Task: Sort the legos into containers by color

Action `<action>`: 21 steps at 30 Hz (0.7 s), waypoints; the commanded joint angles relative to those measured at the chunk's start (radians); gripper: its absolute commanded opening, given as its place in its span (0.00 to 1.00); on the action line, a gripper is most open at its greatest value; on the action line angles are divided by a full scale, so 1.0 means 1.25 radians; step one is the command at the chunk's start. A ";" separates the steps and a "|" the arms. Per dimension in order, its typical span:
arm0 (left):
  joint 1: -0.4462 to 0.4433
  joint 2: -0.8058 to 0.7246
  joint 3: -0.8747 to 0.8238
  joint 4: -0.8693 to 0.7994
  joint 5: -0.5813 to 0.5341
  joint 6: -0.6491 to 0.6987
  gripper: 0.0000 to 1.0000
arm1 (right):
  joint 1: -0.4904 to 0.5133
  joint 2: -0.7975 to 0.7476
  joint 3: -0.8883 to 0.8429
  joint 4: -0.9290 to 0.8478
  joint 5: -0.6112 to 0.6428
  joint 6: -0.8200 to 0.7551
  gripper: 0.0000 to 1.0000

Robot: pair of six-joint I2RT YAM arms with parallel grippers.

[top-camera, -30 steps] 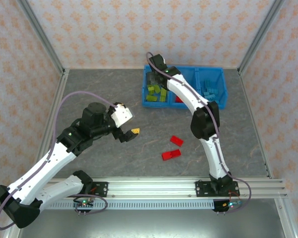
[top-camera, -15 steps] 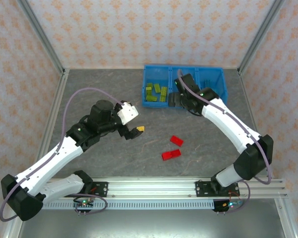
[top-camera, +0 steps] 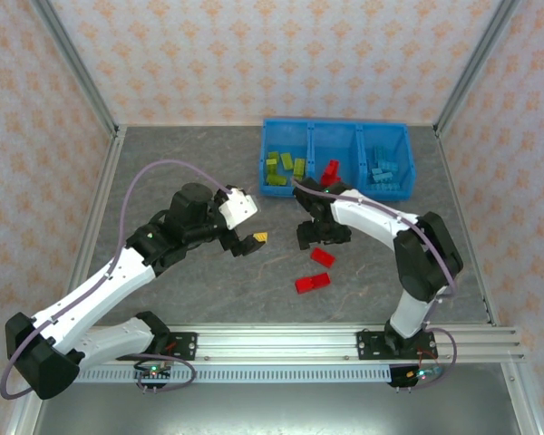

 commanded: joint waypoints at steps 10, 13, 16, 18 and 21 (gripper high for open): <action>-0.009 0.017 -0.011 0.032 0.013 -0.003 1.00 | 0.016 0.063 -0.049 0.007 -0.071 -0.024 0.74; -0.009 0.017 -0.011 0.032 0.011 -0.002 1.00 | 0.016 0.065 -0.053 0.009 -0.051 -0.019 0.61; -0.008 0.010 -0.021 0.046 0.009 -0.008 1.00 | 0.016 0.065 -0.059 0.013 -0.037 -0.008 0.56; -0.008 0.008 -0.030 0.056 0.008 -0.012 1.00 | 0.016 0.062 -0.062 0.015 -0.021 0.004 0.50; -0.008 0.002 -0.036 0.059 0.007 -0.020 1.00 | 0.015 0.041 -0.059 0.017 -0.001 0.022 0.43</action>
